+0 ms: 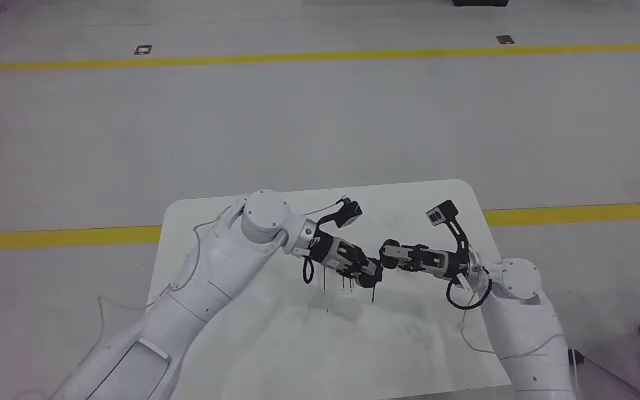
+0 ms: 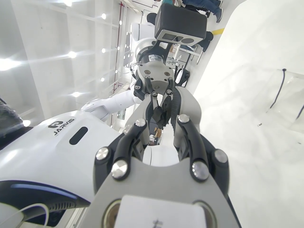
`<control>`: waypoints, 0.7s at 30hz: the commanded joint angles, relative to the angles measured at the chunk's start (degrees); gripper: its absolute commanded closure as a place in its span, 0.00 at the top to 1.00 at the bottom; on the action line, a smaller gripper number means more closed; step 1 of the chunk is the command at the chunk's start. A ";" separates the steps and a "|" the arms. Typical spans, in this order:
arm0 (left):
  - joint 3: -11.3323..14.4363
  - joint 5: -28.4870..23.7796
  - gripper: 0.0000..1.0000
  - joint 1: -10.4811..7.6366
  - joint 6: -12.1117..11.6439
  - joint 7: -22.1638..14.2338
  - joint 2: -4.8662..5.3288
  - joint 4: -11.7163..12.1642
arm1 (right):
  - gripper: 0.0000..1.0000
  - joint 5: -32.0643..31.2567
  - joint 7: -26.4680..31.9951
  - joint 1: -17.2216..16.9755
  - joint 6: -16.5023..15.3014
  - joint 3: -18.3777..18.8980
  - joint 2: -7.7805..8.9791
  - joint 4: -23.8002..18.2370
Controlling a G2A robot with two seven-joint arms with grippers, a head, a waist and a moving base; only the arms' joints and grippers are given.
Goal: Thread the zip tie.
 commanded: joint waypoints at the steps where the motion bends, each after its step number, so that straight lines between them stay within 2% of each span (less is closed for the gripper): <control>1: 0.45 -0.02 0.00 -0.18 0.11 0.04 0.08 -0.02 | 0.19 -0.01 0.00 0.05 0.00 -0.14 0.08 0.04; 15: 3.04 -1.66 0.00 -1.27 -0.11 1.00 0.30 0.40 | 0.13 0.29 0.00 -0.33 0.00 -1.25 0.90 0.03; 21: 3.88 -2.38 0.00 -1.46 -0.27 1.81 0.42 0.49 | 0.14 0.32 0.00 -0.43 0.00 -1.50 1.32 0.03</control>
